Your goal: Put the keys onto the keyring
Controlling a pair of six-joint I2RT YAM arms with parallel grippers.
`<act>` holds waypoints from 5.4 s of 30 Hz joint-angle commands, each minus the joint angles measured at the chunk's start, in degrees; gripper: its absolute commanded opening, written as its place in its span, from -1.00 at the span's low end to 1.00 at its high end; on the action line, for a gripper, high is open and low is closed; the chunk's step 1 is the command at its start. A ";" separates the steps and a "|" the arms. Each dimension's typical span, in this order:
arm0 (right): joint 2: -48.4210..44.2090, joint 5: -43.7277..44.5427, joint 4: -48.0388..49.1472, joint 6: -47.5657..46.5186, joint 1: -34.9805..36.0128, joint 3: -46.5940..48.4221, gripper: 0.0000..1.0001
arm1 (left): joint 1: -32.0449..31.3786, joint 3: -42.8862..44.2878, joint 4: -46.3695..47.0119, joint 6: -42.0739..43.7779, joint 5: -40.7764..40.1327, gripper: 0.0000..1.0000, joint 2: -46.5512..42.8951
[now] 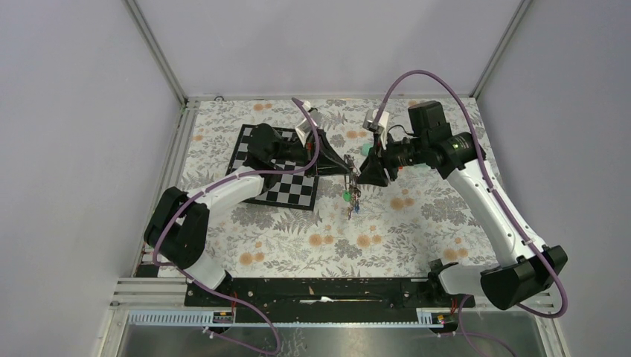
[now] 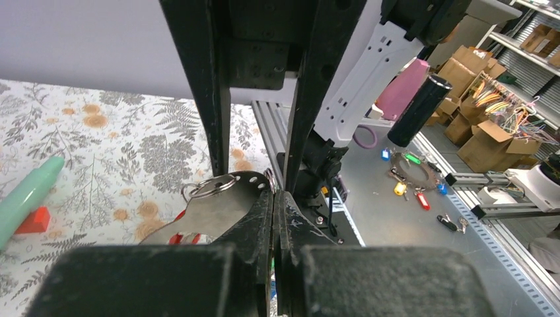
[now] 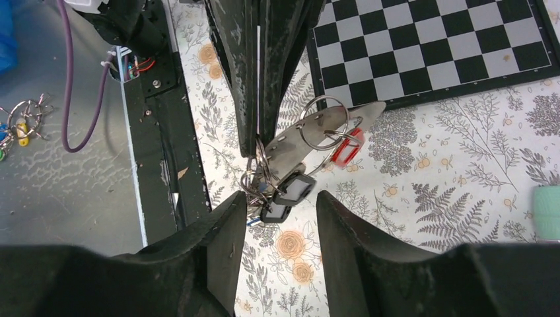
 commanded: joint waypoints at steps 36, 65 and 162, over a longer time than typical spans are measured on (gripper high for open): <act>-1.84 -16.41 10.71 4.57 -0.47 -7.38 -1.00 | -1.70 -1.77 19.11 -10.80 -4.01 -1.00 1.82; -5.67 -5.96 0.77 -4.96 -0.54 0.39 -0.17 | -0.91 -2.55 19.45 -10.80 -2.90 -1.00 1.51; 8.70 10.56 -15.90 -6.12 5.54 16.95 -1.00 | -2.58 7.67 -17.24 17.40 3.02 -0.56 1.88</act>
